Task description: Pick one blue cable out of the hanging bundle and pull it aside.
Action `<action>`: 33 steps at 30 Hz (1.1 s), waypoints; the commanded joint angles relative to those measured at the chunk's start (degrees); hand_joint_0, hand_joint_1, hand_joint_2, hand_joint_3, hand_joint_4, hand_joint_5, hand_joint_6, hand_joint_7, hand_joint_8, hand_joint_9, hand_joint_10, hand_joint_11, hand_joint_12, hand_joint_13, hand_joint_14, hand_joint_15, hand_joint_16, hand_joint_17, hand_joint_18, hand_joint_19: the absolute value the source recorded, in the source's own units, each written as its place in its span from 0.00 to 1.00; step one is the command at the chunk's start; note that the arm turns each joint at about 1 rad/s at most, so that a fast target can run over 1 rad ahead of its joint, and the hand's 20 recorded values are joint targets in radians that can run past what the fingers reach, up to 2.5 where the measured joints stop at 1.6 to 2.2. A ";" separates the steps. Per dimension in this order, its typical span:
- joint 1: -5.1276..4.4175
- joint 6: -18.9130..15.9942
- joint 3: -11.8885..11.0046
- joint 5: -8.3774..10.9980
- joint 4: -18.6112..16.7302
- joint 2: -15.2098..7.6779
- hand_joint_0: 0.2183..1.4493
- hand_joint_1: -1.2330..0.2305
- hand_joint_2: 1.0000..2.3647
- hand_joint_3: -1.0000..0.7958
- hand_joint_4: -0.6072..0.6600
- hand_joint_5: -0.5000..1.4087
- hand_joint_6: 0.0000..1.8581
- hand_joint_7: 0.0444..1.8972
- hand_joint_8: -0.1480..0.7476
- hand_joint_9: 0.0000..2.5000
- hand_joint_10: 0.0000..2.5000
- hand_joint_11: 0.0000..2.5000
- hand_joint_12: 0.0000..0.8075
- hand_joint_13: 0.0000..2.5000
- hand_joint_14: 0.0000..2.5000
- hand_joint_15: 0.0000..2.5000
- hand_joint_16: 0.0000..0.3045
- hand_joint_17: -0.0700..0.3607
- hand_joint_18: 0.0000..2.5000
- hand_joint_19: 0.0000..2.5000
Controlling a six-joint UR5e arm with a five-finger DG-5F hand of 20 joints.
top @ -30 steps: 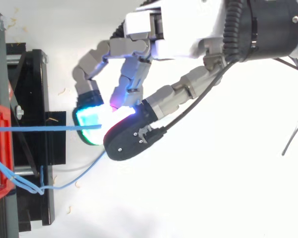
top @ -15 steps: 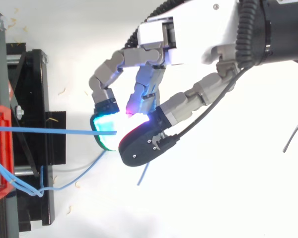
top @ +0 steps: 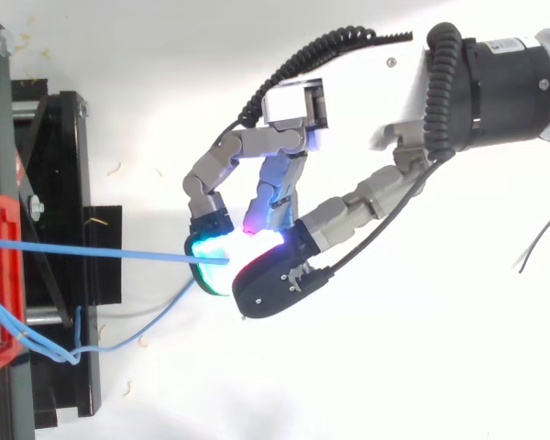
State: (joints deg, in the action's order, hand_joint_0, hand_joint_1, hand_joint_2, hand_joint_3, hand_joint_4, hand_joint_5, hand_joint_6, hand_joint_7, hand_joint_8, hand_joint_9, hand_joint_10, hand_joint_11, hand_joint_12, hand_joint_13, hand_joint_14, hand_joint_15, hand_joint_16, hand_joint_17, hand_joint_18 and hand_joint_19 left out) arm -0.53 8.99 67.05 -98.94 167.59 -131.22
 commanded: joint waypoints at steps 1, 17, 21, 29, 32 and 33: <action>-0.17 -0.20 0.10 -0.02 -0.87 0.00 0.28 0.34 0.00 0.61 0.57 0.22 0.49 0.69 0.61 0.43 0.00 0.18 0.53 0.42 0.01 0.20 0.21 0.49 0.44 0.18; -0.43 0.33 0.45 0.16 -0.95 0.00 0.28 0.34 0.00 0.62 0.57 0.22 0.49 0.69 0.61 0.43 0.00 0.18 0.53 0.42 0.01 0.20 0.21 0.49 0.44 0.18; -0.43 0.33 0.45 0.24 -0.95 0.00 0.28 0.34 0.00 0.61 0.57 0.22 0.49 0.69 0.61 0.43 0.00 0.19 0.53 0.42 0.01 0.20 0.21 0.49 0.44 0.18; -0.43 0.42 0.45 0.24 -0.95 0.00 0.28 0.34 0.00 0.62 0.57 0.22 0.49 0.69 0.61 0.44 0.00 0.19 0.53 0.42 0.01 0.20 0.21 0.49 0.45 0.18; -0.43 0.33 0.45 0.24 -0.95 0.00 0.28 0.34 0.00 0.62 0.57 0.22 0.49 0.69 0.61 0.44 0.00 0.19 0.53 0.42 0.01 0.20 0.21 0.49 0.45 0.18; -0.43 0.33 0.45 0.24 -0.95 0.00 0.28 0.34 0.00 0.62 0.57 0.22 0.48 0.69 0.61 0.44 0.00 0.19 0.53 0.42 0.01 0.20 0.21 0.49 0.45 0.18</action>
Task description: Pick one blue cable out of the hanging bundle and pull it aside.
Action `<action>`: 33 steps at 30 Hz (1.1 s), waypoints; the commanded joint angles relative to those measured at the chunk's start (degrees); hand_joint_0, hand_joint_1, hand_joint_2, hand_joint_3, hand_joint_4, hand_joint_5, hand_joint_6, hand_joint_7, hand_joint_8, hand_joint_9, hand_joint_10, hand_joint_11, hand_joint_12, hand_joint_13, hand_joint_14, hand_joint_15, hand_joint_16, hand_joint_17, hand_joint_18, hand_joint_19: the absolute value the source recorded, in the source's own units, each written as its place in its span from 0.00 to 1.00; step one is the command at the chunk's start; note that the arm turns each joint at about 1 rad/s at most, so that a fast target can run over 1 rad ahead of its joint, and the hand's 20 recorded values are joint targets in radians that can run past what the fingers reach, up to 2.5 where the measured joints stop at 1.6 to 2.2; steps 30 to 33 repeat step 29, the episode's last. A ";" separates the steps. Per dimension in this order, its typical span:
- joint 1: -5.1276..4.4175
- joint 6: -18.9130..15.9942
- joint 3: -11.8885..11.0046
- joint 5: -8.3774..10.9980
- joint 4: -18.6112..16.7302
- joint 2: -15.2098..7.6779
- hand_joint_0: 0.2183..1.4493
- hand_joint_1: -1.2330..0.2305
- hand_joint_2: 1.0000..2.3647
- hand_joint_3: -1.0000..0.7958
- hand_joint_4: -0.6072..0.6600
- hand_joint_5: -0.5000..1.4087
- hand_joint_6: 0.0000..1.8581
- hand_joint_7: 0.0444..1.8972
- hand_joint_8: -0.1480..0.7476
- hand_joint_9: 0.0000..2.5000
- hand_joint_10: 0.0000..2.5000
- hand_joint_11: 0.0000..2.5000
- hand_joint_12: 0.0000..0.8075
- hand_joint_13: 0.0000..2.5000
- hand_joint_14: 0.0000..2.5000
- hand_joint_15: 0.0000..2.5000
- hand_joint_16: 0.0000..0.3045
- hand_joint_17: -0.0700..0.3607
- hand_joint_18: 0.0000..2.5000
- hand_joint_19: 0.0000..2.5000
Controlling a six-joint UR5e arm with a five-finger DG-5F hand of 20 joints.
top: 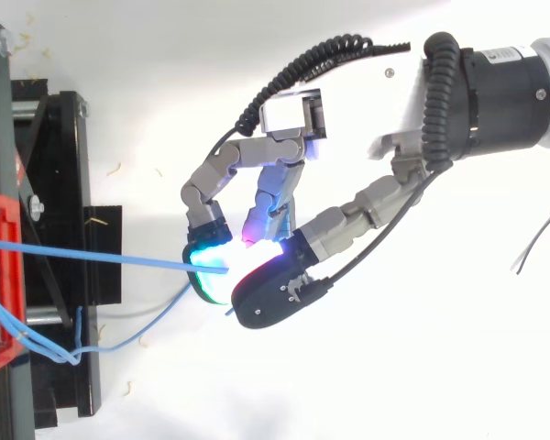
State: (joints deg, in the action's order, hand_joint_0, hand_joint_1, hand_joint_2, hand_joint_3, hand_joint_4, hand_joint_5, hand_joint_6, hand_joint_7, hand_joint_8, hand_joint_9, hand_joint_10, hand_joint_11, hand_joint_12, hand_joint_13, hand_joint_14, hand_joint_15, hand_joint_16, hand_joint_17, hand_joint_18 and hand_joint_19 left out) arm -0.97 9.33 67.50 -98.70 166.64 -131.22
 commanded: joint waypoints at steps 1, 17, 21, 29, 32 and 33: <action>-0.08 -0.01 0.00 0.00 0.00 0.00 0.28 0.34 0.00 0.62 0.57 0.22 0.48 0.69 0.62 0.44 0.01 0.19 0.53 0.42 0.01 0.20 0.21 0.50 0.45 0.18; 0.00 -0.01 0.00 0.00 0.00 0.00 0.28 0.34 0.00 0.61 0.57 0.22 0.49 0.68 0.62 0.44 0.00 0.19 0.53 0.42 0.01 0.20 0.21 0.50 0.45 0.18; 0.00 -0.01 0.00 0.09 0.00 0.00 0.28 0.34 0.01 0.61 0.57 0.22 0.48 0.68 0.62 0.44 0.01 0.18 0.53 0.42 0.01 0.20 0.21 0.49 0.45 0.18; 0.00 -0.01 0.00 0.00 0.00 0.00 0.28 0.34 0.00 0.61 0.57 0.22 0.48 0.68 0.62 0.44 0.00 0.18 0.52 0.42 0.01 0.20 0.21 0.49 0.45 0.19; 0.00 -0.01 0.00 0.00 0.00 0.00 0.28 0.34 0.00 0.61 0.57 0.22 0.48 0.68 0.62 0.44 0.00 0.18 0.52 0.42 0.01 0.20 0.21 0.49 0.45 0.19; 0.00 -0.01 0.00 0.00 0.00 0.00 0.28 0.34 0.00 0.61 0.57 0.22 0.48 0.68 0.62 0.44 0.00 0.18 0.52 0.42 0.01 0.20 0.21 0.49 0.45 0.19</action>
